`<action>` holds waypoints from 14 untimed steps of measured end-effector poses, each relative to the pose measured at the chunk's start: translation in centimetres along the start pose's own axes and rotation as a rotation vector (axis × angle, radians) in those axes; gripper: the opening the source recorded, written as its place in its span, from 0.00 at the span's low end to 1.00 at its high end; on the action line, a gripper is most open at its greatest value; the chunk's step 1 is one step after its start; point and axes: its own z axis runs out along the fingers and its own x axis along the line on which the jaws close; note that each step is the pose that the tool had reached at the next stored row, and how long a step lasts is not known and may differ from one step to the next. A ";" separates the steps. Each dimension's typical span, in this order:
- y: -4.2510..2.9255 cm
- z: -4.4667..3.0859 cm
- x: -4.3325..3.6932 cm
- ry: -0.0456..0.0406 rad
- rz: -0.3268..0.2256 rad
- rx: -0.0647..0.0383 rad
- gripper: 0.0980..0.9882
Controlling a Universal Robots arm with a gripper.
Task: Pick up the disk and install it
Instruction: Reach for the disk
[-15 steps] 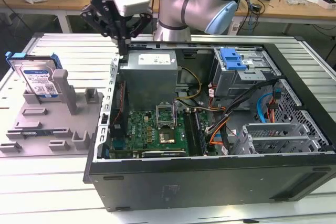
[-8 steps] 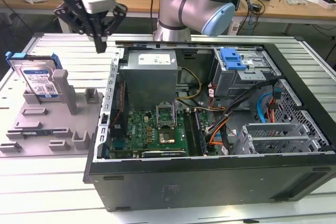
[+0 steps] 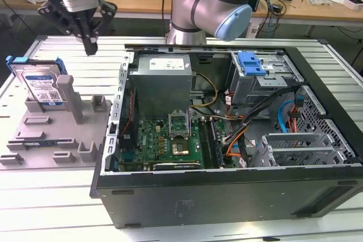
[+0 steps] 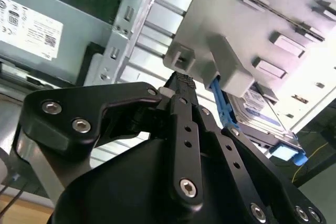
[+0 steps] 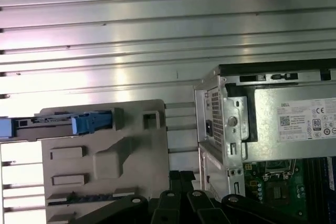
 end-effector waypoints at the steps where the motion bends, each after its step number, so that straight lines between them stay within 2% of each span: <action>1: 0.12 0.01 0.38 0.0000 0.000 0.000 0.01; 3: 0.43 0.05 1.11 0.0000 0.000 0.000 0.01; 6: 1.45 0.15 3.34 0.0004 0.000 0.000 0.01; 14: 3.22 0.33 7.28 0.0008 0.000 0.000 0.01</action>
